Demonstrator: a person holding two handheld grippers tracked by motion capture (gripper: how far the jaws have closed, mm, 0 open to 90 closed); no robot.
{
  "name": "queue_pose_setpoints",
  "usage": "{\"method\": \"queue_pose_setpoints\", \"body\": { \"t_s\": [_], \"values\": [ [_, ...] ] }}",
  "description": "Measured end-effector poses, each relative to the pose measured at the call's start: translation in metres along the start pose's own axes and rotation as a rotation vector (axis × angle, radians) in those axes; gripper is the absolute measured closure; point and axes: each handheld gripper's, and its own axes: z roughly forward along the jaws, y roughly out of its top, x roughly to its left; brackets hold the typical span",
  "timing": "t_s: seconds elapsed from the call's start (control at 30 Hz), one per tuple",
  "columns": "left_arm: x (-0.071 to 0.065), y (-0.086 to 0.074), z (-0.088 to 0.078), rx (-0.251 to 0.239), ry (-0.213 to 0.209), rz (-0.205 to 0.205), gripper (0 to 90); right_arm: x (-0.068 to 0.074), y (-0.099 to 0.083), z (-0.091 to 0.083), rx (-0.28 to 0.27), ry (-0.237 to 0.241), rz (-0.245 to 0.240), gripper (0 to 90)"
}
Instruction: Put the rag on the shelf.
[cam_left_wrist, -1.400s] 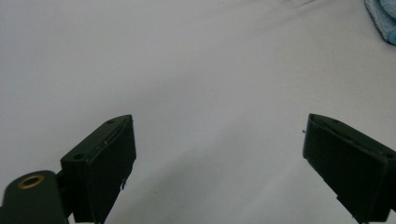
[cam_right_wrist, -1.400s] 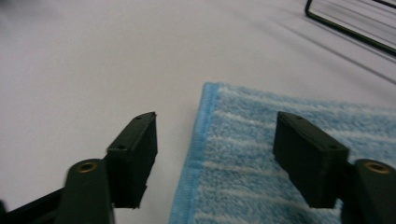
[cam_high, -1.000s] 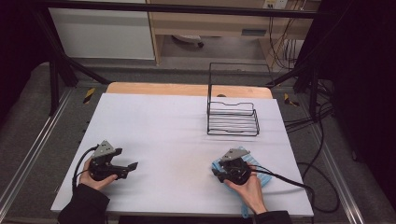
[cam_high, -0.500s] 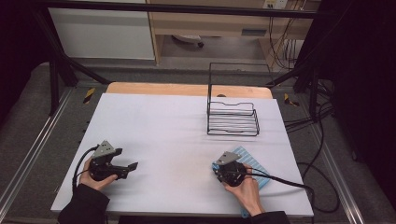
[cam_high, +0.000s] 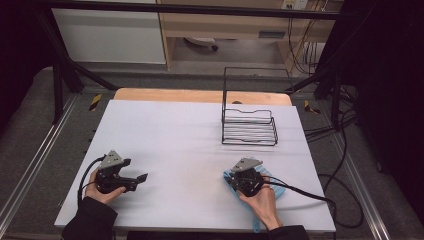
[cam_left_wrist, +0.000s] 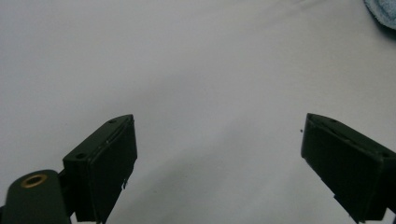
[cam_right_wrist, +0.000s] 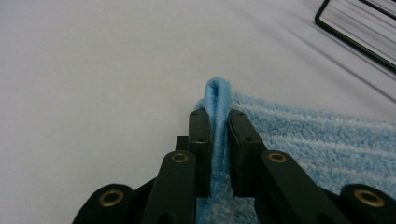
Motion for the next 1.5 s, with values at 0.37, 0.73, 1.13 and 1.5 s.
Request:
{"method": "queue_pose_setpoints", "body": {
  "t_s": [0.37,0.73,1.13,1.5],
  "values": [
    [0.0,0.0,-0.001,-0.002,0.003,0.001,10.5,0.018,0.028,0.024,-0.006,0.041,0.055,81.6],
    [0.0,0.0,0.0,0.001,0.003,0.002,10.6,0.017,0.058,0.048,-0.025,0.017,0.12,81.6],
    [0.0,0.0,0.001,0.008,0.0,0.01,10.6,0.022,0.072,0.077,-0.011,0.001,0.13,79.4],
    [0.0,0.0,0.001,0.009,0.0,0.007,10.6,0.01,0.073,0.037,-0.134,0.073,0.092,36.3]
  ]
}}
